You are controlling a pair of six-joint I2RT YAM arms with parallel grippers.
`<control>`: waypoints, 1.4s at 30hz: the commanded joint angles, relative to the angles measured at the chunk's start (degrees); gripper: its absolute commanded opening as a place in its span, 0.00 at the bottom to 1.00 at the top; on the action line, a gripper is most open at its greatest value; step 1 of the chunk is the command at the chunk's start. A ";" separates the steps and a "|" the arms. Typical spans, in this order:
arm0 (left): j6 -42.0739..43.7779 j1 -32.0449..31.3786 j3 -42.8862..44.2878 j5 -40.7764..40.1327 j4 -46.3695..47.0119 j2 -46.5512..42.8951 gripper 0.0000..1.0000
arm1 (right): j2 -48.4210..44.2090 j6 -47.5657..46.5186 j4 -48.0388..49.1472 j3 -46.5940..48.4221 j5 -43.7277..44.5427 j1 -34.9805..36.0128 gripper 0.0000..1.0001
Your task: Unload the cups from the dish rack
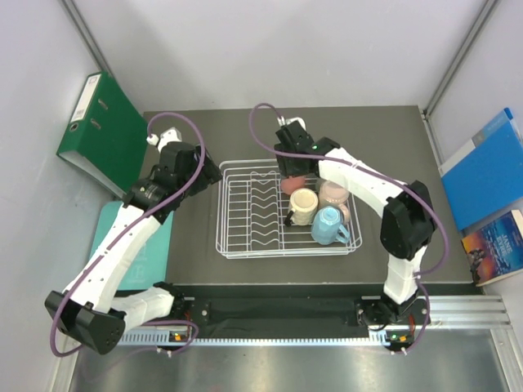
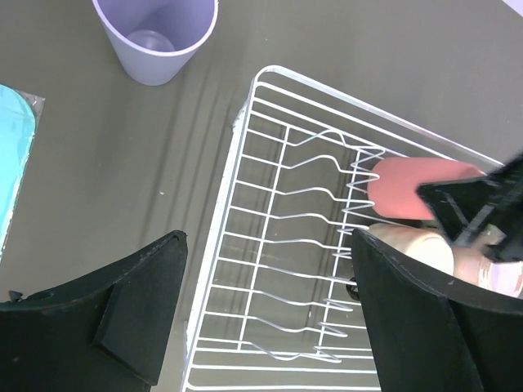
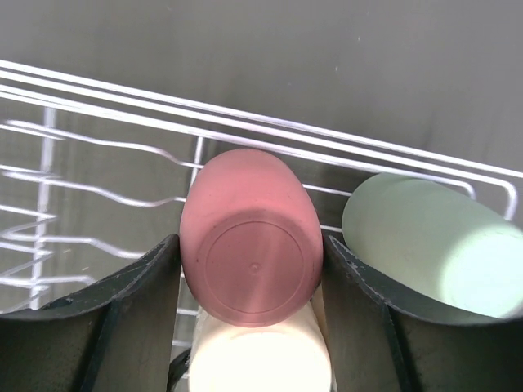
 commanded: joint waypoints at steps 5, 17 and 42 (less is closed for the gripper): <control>0.16 -0.29 -0.13 1.24 4.59 0.89 0.86 | -13.52 1.49 -1.47 9.51 -4.36 0.37 0.00; -7.13 1.64 -8.39 17.65 28.64 -2.79 0.90 | -37.25 27.48 43.72 -24.12 -45.13 -17.97 0.00; -33.59 1.29 -14.11 50.11 76.14 8.72 0.91 | -35.33 39.46 60.05 -34.87 -55.52 -20.11 0.00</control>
